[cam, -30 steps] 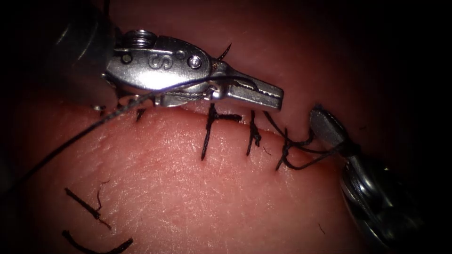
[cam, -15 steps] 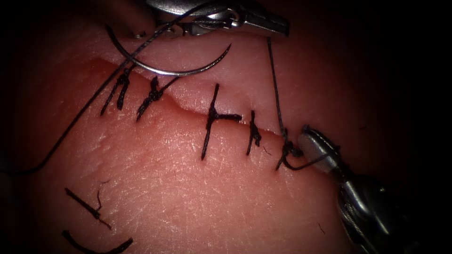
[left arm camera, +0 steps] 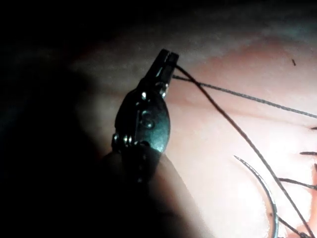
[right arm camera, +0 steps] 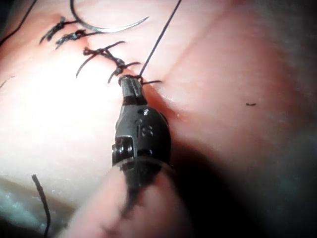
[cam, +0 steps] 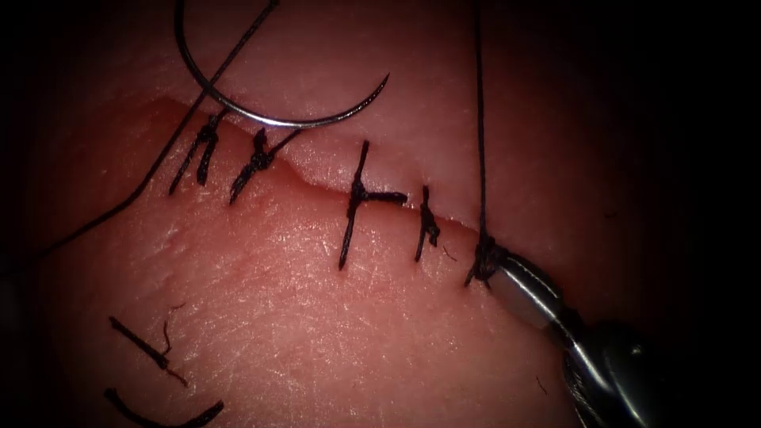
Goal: Wound Closure
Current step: Pull the right gripper down and the left gripper up to tighten the suture
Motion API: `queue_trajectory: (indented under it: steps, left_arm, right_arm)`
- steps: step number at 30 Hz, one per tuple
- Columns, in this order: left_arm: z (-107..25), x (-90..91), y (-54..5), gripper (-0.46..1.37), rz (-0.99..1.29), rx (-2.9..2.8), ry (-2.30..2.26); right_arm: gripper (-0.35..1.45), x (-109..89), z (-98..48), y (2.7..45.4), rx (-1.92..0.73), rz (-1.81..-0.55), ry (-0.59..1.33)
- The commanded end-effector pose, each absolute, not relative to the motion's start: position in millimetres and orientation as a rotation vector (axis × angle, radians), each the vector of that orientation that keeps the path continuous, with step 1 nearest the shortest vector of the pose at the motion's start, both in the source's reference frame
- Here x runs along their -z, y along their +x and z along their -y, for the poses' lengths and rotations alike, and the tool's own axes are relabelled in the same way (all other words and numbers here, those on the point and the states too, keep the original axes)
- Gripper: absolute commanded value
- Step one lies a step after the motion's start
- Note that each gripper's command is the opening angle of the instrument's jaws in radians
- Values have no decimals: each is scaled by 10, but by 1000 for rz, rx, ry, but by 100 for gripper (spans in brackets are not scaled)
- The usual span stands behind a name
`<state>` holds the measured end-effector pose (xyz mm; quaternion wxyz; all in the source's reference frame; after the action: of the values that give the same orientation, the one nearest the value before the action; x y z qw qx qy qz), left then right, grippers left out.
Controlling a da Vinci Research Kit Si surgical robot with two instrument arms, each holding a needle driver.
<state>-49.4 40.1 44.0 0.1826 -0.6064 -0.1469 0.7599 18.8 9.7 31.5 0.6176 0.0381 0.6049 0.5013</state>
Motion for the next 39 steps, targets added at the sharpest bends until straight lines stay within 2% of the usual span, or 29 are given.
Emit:
queue_trajectory:
  steps: [1, 10, 22, 39]
  left_arm:
    - [-406, -443, -494, -35, 415, -2136, -1719]
    - [-441, -468, -506, -35, 375, -2138, -1720]
    - [-467, -493, -512, -35, 321, -2146, -1714]
    - [-456, -522, -513, -35, 290, -2144, -1708]
  right_arm:
    - [-35, -315, -96, 187, -1108, -1410, 111]
    - [-35, -316, -98, 187, -939, -1471, 157]
    - [-35, -317, -95, 194, -868, -1496, 184]
    - [-35, -316, -71, 200, -792, -1299, 287]
